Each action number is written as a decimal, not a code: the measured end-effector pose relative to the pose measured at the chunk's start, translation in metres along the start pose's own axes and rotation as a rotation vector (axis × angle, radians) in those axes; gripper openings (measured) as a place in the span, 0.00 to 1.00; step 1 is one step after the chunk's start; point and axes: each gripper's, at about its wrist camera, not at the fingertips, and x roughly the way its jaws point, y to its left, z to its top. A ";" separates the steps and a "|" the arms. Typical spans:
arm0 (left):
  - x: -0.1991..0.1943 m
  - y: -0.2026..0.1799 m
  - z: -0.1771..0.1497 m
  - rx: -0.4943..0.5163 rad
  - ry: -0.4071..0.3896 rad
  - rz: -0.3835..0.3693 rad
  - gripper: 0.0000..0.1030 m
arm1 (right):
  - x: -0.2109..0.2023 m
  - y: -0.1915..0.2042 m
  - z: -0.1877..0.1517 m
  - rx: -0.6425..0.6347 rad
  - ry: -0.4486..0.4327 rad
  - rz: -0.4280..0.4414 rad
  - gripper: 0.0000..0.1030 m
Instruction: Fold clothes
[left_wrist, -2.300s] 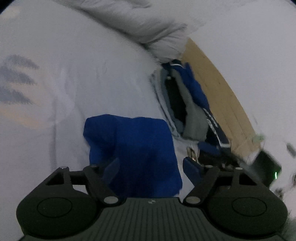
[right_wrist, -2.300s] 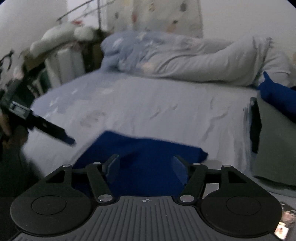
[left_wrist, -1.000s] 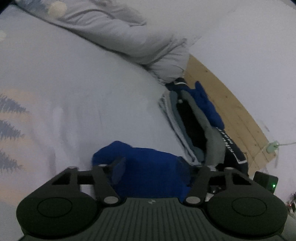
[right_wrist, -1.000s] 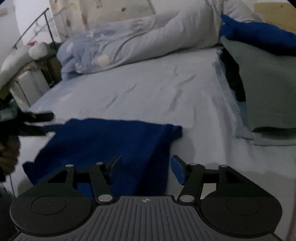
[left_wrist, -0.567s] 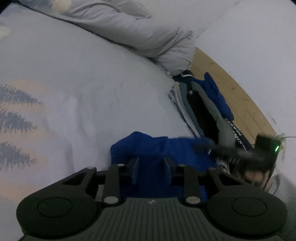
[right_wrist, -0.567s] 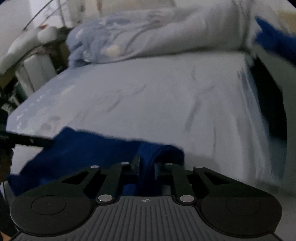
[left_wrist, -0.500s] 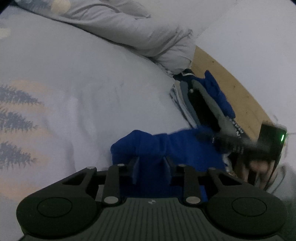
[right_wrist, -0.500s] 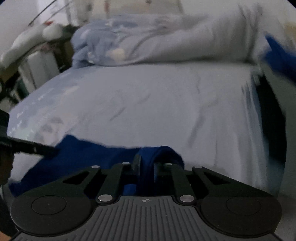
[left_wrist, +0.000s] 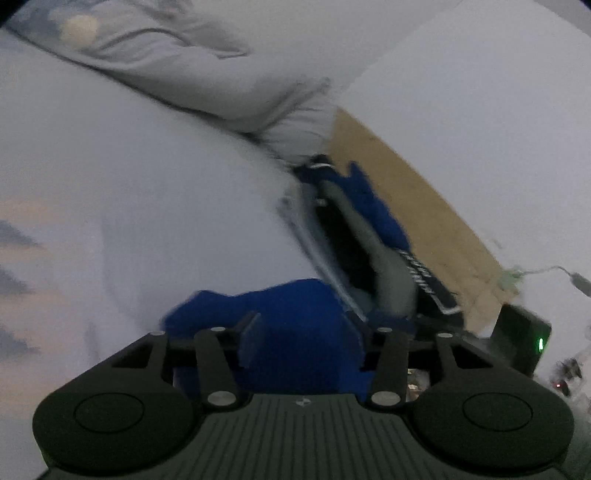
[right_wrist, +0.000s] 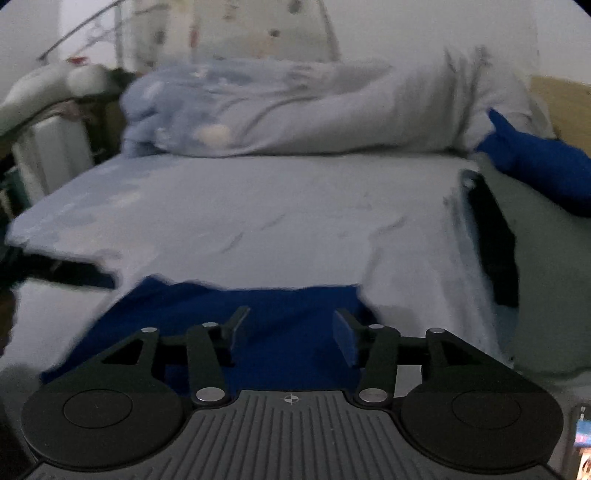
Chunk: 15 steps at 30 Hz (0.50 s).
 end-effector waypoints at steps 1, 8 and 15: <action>0.002 -0.006 0.000 0.026 0.012 -0.022 0.53 | -0.006 0.011 -0.006 -0.064 0.008 0.008 0.55; 0.010 -0.031 -0.022 0.182 0.185 -0.108 0.53 | -0.025 0.035 -0.045 -0.402 0.167 -0.028 0.60; 0.005 -0.023 -0.022 0.150 0.178 -0.072 0.53 | -0.007 0.057 -0.073 -0.671 0.238 -0.096 0.16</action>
